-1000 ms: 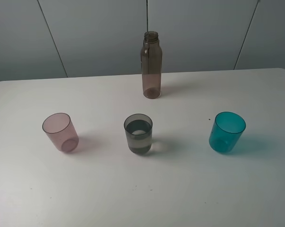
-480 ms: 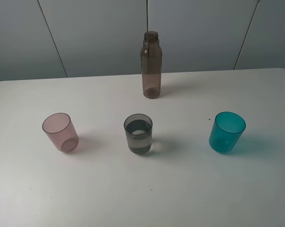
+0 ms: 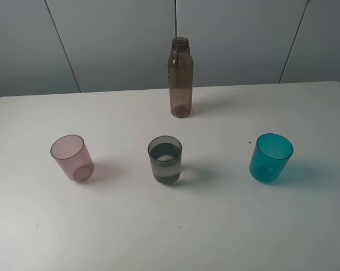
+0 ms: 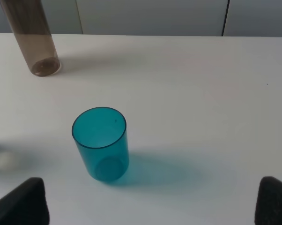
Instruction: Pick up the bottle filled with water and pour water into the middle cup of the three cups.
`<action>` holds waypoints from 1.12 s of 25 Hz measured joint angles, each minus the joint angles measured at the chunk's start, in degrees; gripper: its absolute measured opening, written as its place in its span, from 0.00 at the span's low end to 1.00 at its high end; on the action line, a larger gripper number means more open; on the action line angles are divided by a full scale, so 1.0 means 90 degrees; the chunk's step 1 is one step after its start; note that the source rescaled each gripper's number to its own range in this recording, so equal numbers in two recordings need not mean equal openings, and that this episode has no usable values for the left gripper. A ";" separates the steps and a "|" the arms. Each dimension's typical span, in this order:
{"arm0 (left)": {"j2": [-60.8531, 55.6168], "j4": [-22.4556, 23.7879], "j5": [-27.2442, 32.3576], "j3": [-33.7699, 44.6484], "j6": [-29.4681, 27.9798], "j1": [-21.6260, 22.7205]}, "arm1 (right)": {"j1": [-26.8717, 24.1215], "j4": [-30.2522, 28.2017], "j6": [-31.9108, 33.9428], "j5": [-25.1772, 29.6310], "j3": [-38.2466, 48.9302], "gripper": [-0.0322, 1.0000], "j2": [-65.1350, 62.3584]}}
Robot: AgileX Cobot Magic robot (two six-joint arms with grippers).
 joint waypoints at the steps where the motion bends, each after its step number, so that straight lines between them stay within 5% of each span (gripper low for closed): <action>1: 0.0000 0.0000 0.0000 0.0000 0.0000 0.0000 | -0.0013 0.0050 -0.0013 0.0000 0.0000 0.84 0.0000; 8: 0.0000 0.0000 0.0000 0.0000 0.0000 0.0000 | -0.0643 0.0553 -0.0262 0.0000 0.0000 0.84 0.0000; 28: 0.0000 0.0002 0.0000 0.0000 0.0000 0.0000 | -0.0654 0.0619 -0.0613 0.0000 0.0000 0.84 0.0000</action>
